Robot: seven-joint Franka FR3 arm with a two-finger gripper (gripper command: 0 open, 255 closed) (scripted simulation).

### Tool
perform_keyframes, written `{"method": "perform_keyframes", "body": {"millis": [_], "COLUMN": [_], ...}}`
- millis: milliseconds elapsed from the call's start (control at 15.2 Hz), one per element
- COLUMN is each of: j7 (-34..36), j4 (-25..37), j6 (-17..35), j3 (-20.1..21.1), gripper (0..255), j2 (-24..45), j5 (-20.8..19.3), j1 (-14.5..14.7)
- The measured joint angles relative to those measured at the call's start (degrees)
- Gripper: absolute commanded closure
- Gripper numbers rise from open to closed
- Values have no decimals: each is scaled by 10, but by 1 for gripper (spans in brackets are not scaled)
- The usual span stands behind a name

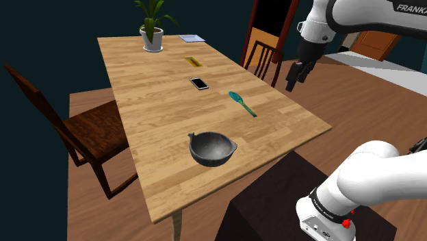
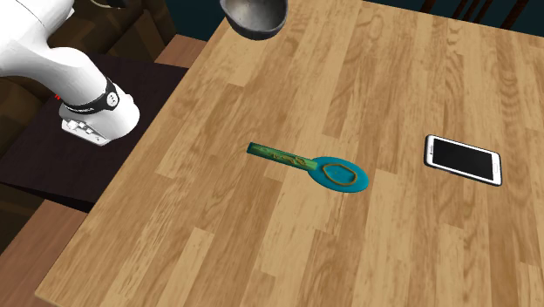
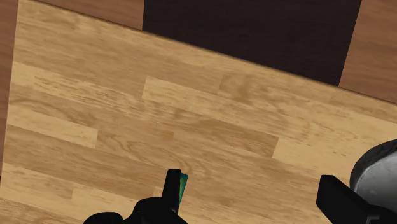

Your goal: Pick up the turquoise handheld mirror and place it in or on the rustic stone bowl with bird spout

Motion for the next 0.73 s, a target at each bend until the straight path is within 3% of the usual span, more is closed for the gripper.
{"method": "perform_keyframes", "body": {"millis": [132,726], "j7": [3,26], "j4": [-1,-7], "j6": [8,156], "j3": [0,-18], "gripper": [0,0], "j2": [8,145], "j5": [1,3], "j1": [0,-14]}}
